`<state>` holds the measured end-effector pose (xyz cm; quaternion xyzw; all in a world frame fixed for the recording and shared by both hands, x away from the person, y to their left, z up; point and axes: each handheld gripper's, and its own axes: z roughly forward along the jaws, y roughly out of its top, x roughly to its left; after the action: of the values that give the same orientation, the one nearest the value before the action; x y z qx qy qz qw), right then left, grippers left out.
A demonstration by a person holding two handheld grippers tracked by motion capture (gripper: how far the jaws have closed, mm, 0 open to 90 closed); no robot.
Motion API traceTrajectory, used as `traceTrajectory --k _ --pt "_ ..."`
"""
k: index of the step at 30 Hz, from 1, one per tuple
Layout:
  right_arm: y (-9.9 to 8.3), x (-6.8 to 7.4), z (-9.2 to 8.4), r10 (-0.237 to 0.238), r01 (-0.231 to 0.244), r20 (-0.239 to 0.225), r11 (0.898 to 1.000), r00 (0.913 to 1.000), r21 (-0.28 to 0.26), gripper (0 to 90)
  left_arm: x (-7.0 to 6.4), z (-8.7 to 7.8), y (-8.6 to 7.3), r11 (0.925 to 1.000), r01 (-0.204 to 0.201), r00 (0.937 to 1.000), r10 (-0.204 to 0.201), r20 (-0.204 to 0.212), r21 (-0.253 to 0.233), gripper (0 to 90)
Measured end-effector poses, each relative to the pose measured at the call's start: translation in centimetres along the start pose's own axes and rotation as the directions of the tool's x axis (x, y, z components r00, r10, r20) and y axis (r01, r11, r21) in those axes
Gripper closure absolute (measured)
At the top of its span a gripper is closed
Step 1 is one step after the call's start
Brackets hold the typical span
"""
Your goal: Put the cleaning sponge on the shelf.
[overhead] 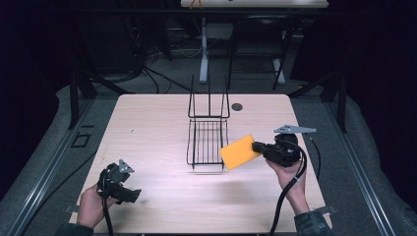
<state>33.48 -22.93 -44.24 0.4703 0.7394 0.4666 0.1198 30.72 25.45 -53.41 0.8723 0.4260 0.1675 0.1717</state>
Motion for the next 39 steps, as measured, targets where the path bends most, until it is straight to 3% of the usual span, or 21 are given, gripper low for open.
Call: traceTrajectory --k 3,5,13,35,37,39 --pt "0.2 0.0 0.4 0.016 -0.016 -0.015 1.000 0.9998 -0.006 87.1 -0.3 -0.2 0.2 0.9998 -0.012 0.9999 0.011 -0.013 -0.016 9.3" --pt "0.4 0.3 0.7 0.007 -0.008 -0.020 1.000 0.9998 -0.006 87.1 -0.2 -0.4 0.2 0.9996 0.009 0.9999 -0.010 -0.011 -0.027 9.3" --pt "1.2 1.5 1.7 -0.008 0.007 -0.032 1.000 0.9995 -0.017 87.1 0.0 -0.3 0.1 0.9995 0.016 0.9998 -0.016 -0.012 -0.028 8.5" --pt "1.7 3.5 5.8 0.026 -0.027 -0.042 0.999 0.9988 -0.027 87.2 0.4 -0.5 -0.1 0.9991 0.026 0.9995 -0.027 -0.019 -0.033 8.5" --pt "1.8 3.9 6.4 0.017 -0.018 -0.039 1.000 0.9991 -0.017 87.2 0.3 -0.7 0.0 0.9974 0.028 0.9996 -0.028 -0.003 -0.066 6.6" --pt "1.8 3.9 6.7 0.032 -0.033 -0.041 0.999 0.9987 -0.025 87.2 0.3 -0.8 0.0 0.9971 0.030 0.9995 -0.031 -0.005 -0.070 4.6"
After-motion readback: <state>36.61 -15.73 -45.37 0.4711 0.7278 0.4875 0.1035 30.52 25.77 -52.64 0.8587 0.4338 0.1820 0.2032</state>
